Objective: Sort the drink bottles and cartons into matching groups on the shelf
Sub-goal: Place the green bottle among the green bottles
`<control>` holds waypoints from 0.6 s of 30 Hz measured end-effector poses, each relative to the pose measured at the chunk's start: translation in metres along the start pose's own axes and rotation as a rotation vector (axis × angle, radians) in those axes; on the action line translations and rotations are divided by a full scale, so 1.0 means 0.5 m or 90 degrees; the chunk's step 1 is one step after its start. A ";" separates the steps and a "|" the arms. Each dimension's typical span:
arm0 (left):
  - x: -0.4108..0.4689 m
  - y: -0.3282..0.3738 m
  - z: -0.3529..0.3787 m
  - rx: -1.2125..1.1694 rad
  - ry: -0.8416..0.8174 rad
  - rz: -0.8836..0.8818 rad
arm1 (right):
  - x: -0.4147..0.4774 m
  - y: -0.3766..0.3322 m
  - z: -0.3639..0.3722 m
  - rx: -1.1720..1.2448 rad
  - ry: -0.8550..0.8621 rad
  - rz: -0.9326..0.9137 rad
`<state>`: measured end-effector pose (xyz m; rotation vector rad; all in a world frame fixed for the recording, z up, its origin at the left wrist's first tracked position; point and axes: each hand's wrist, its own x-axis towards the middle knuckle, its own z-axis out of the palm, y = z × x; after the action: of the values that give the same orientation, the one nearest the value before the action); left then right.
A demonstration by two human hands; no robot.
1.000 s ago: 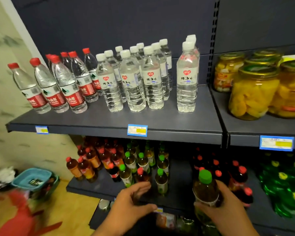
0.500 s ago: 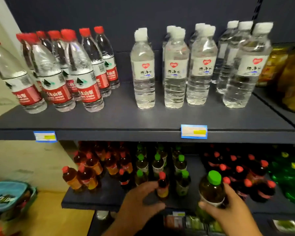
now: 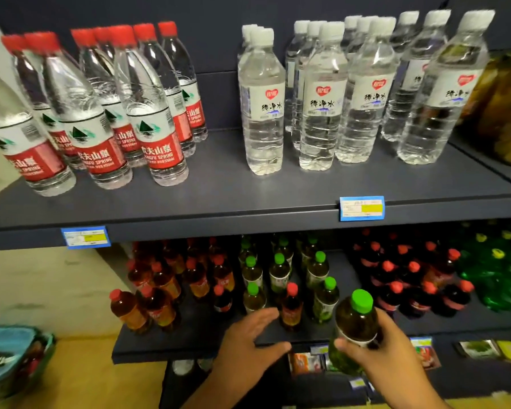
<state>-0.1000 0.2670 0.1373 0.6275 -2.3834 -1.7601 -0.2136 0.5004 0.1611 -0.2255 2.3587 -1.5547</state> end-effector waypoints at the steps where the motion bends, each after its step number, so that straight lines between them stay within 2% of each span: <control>1: 0.001 0.001 0.002 0.008 -0.003 0.000 | 0.000 -0.002 -0.001 0.007 -0.005 -0.004; 6: 0.003 -0.001 0.015 0.019 0.024 0.001 | -0.004 -0.011 -0.008 0.008 -0.027 -0.027; 18: 0.036 -0.039 0.057 0.066 0.069 -0.076 | 0.016 0.011 -0.004 -0.006 -0.068 -0.031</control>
<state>-0.1206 0.2807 0.1075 0.8723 -2.4210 -1.6073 -0.2216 0.5021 0.1554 -0.3609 2.2945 -1.5151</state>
